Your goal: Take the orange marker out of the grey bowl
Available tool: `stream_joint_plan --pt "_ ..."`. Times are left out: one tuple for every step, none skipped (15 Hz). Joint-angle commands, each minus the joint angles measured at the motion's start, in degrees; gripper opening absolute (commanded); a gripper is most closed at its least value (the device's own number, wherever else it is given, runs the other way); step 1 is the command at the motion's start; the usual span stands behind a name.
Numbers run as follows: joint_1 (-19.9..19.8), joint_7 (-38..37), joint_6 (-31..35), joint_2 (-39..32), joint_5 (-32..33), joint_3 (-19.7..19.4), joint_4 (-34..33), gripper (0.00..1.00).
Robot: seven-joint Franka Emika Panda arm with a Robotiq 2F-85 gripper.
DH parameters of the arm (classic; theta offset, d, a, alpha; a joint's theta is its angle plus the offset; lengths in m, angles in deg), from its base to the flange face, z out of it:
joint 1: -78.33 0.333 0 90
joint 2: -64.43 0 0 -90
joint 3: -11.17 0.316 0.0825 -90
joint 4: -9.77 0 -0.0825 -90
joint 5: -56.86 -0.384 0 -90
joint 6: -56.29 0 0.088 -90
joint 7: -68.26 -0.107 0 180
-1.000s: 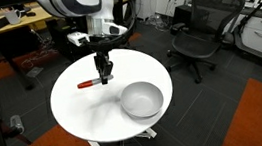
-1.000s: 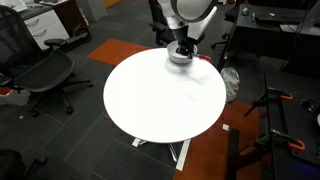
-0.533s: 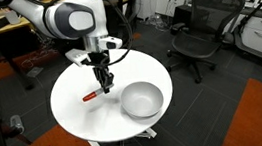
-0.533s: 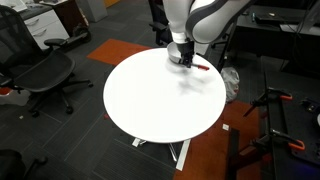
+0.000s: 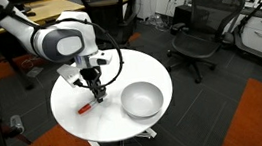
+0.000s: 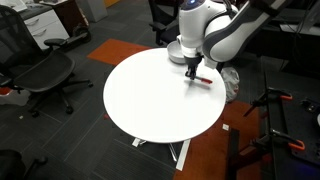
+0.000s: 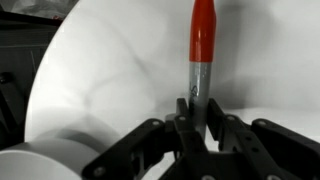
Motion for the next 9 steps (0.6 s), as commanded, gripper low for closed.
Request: stream_joint_plan --pt "1.2 0.2 2.1 3.6 -0.3 -0.9 4.2 0.57" --pt "1.7 -0.3 2.4 4.3 0.1 -1.2 4.7 0.64" --pt "2.4 -1.3 2.9 5.4 0.5 -1.7 5.4 0.72" --pt "3.0 -1.9 3.2 6.8 0.7 -2.0 6.3 0.79" --pt "3.7 -2.6 3.2 8.4 1.1 -2.4 7.3 0.85" --pt "4.1 -2.9 3.0 9.6 1.3 -2.6 7.8 0.94" --pt "4.5 -3.3 1.7 11.4 1.5 -2.8 8.1 0.99" --pt "4.6 -3.6 0.4 13.0 1.3 -2.7 8.2 1.00" --pt "4.5 -3.5 -1.1 14.9 1.1 -2.5 8.5 1.00"
